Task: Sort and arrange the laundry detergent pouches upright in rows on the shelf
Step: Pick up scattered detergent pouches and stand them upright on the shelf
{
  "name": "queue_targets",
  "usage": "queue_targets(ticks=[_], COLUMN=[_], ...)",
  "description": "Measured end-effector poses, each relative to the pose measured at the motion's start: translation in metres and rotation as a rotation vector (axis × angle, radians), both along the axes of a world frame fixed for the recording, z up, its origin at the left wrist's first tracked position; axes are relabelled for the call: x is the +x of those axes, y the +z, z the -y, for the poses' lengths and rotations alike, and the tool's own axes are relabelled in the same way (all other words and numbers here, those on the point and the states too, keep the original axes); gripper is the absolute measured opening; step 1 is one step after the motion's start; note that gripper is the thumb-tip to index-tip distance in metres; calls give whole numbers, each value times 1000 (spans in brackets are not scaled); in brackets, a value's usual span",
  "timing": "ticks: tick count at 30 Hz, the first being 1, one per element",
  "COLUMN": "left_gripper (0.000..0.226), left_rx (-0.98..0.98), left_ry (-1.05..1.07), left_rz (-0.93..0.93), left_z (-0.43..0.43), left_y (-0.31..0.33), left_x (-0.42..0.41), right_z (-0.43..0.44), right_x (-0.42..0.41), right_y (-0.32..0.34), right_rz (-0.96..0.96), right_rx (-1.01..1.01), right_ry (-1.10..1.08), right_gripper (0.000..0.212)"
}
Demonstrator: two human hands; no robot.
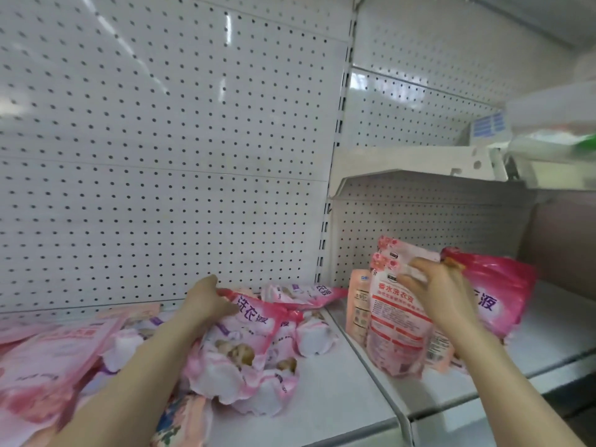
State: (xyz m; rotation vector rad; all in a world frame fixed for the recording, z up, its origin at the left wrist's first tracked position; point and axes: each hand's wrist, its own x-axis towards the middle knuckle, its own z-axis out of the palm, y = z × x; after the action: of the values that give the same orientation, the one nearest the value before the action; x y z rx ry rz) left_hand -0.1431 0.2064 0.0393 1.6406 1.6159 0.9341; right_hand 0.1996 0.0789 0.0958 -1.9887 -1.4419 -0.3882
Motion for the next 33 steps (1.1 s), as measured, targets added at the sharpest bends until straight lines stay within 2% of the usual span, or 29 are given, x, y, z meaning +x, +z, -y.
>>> queue_targets(ticks=[3, 5, 6, 8, 11, 12, 14, 17, 19, 21, 23, 25, 28, 30, 33], left_gripper=[85, 80, 77, 72, 68, 67, 69, 77, 78, 66, 48, 42, 51, 53, 57], left_rx=[35, 120, 171, 257, 332, 344, 348, 305, 304, 318, 333, 326, 296, 258, 222], left_ry=[-45, -125, -166, -248, -332, -346, -368, -381, -363, -339, -304, -280, -301, -338, -433], left_rz=[256, 399, 437, 482, 559, 571, 574, 558, 490, 395, 273, 95, -185, -308, -536], left_z=[18, 32, 39, 52, 70, 74, 80, 80, 76, 73, 67, 57, 43, 38, 31], left_y=[4, 10, 15, 27, 42, 44, 43, 41, 40, 36, 26, 12, -11, -23, -36], left_x=[7, 15, 19, 27, 39, 43, 47, 48, 50, 54, 58, 61, 69, 77, 90], right_z=[-9, -13, -13, -17, -28, -29, -25, -11, -2, 7, 14, 19, 15, 10, 9], right_x=[-1, -20, -36, -70, -97, -100, -96, -90, -86, -78, -61, -47, -31, -18, -7], right_y=[1, 3, 4, 1, -8, -10, -7, 6, 23, 39, 50, 52, 29, 7, -12], right_rz=[284, 377, 346, 163, -242, -390, -628, -716, -673, -615, -491, -352, -212, -160, -81], right_rx=[82, 239, 283, 201, -169, -201, -139, -15, 100, 175, 203, 215, 166, 133, 165], right_ry=[-72, 50, 170, 405, 628, 668, 690, 698, 680, 620, 544, 464, 340, 281, 269], right_gripper=[33, 37, 34, 28, 30, 26, 18, 11, 13, 14, 11, 9, 11, 14, 14])
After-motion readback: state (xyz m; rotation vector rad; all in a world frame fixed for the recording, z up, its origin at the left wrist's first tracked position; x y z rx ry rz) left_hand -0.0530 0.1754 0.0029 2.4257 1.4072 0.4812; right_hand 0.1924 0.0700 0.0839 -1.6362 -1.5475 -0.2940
